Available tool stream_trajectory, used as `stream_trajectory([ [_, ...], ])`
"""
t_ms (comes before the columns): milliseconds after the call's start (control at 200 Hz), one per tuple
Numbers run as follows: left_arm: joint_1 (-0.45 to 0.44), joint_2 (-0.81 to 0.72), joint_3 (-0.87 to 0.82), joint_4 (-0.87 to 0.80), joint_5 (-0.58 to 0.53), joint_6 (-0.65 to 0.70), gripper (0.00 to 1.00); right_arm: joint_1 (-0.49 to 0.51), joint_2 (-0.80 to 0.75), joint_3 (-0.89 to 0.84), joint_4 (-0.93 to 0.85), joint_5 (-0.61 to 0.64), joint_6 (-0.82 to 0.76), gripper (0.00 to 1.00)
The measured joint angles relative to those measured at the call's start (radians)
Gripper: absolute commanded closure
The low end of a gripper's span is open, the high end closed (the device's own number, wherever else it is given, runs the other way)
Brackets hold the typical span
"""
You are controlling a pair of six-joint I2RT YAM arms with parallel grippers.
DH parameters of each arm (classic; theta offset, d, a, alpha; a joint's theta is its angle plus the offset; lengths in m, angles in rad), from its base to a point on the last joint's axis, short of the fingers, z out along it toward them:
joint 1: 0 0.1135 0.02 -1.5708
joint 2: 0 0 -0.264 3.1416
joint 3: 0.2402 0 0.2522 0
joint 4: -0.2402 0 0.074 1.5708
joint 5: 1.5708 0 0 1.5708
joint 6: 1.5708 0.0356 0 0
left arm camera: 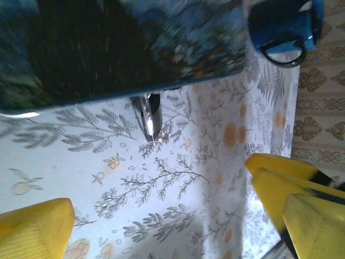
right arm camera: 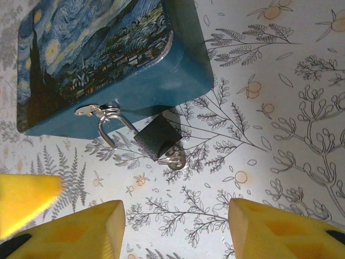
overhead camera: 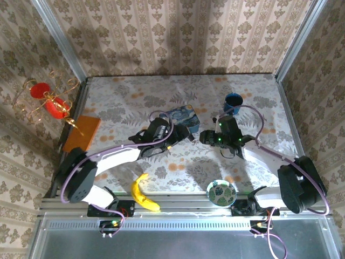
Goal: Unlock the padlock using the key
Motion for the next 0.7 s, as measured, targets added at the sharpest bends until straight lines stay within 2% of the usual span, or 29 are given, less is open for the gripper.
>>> stream_trajectory([
  [110, 0.008, -0.087, 0.027, -0.113, -0.104, 0.07, 0.0, 0.013, 0.058, 0.042, -0.023, 0.013, -0.047, 0.42],
  [145, 0.015, -0.104, 0.027, -0.136, -0.127, 0.087, 0.0, 0.017, 0.078, 0.055, -0.029, 0.016, -0.063, 0.37],
  [230, 0.05, -0.12, 0.027, -0.185, -0.167, 0.114, 0.0, 0.027, 0.114, 0.082, -0.05, 0.019, -0.092, 0.37],
  [525, 0.156, -0.115, 0.01, -0.248, -0.214, 0.15, 0.0, 0.059, 0.251, 0.193, -0.083, 0.035, -0.169, 0.48],
  [700, 0.187, -0.069, 0.011, -0.248, -0.214, 0.163, 0.0, 0.066, 0.32, 0.224, -0.085, 0.034, -0.187, 0.5],
])
